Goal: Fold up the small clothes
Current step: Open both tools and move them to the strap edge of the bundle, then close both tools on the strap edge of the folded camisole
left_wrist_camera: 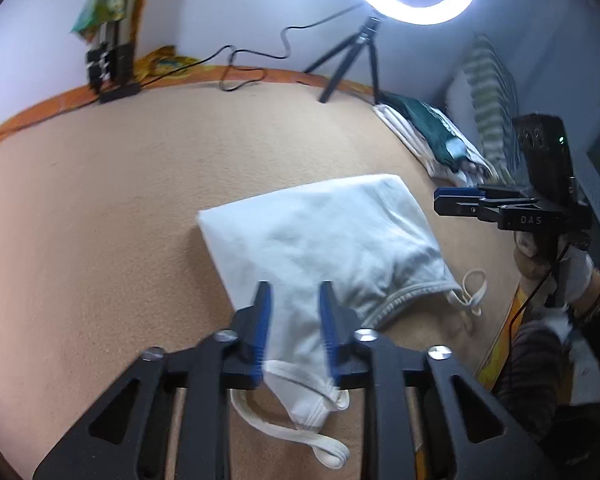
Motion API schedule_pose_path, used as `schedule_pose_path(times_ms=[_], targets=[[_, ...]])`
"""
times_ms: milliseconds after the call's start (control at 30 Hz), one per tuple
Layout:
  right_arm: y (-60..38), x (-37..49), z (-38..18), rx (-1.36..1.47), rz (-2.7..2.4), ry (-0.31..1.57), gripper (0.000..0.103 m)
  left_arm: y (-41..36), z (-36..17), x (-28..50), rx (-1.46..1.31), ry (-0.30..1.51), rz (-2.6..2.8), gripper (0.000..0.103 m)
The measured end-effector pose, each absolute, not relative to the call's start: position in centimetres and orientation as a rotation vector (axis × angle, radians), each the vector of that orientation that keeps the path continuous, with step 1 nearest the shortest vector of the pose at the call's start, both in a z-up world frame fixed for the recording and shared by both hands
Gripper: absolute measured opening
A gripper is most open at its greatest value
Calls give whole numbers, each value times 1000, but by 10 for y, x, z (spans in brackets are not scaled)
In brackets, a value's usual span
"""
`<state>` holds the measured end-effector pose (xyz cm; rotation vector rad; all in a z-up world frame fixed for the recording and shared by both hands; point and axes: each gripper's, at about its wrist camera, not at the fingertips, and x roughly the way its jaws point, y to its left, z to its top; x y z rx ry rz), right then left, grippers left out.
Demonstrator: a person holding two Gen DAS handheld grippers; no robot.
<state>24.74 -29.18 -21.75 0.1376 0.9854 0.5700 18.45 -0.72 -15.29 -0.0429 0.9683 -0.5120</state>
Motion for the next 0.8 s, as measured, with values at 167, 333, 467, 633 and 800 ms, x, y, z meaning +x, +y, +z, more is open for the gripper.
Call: schedule_pose_path(times_ms=[167, 333, 467, 633, 800], targets=[[-314, 278, -246, 384, 589, 1077, 58, 17, -175, 183, -265, 1092, -504, 49], [-328, 285, -263, 511, 590, 1103, 58, 25, -197, 182, -396, 1175, -524, 49], [-326, 283, -267, 511, 604, 1116, 58, 23, -193, 170, -306, 1208, -546, 49], [-320, 292, -269, 528, 615, 1097, 58, 39, -172, 152, -239, 1138, -472, 49], [-317, 296, -270, 542, 631, 1104, 58, 47, -166, 161, -337, 1098, -483, 49]])
